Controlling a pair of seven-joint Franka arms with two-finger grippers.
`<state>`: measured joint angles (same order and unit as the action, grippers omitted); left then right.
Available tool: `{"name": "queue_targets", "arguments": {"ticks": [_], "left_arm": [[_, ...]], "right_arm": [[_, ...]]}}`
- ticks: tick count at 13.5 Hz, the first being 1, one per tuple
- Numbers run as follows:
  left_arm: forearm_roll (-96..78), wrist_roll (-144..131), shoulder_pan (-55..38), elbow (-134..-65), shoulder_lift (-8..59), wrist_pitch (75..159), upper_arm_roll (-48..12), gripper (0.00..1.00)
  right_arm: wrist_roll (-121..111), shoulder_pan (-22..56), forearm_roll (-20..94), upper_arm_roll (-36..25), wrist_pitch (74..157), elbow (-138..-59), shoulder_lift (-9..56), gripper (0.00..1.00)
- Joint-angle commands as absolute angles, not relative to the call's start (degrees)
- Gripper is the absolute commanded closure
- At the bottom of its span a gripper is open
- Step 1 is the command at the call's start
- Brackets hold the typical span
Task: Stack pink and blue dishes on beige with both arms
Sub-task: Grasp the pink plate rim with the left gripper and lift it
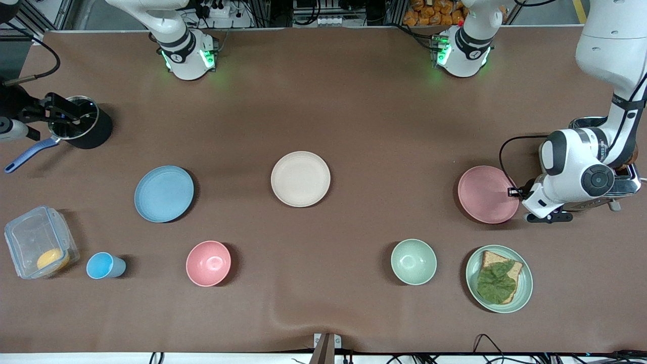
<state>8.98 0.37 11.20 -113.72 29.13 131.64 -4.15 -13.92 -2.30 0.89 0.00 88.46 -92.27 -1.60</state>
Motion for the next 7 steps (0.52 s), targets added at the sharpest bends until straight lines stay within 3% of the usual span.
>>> {"name": "queue_targets", "arguments": {"ticks": [1,7], "left_arm": [[9.4,0.3,11.9,-113.6,29.4,132.5,-6.5,1.00],[4.6,-1.2,11.4,-111.6,24.6,129.6,-15.9,1.00]], "right_arm": [[-13.7,-3.7,0.4,0.6,87.5,-91.3,-1.2,0.00],[-13.7,-3.4,0.4,0.7,87.4,-91.3,-1.2,0.00]]}}
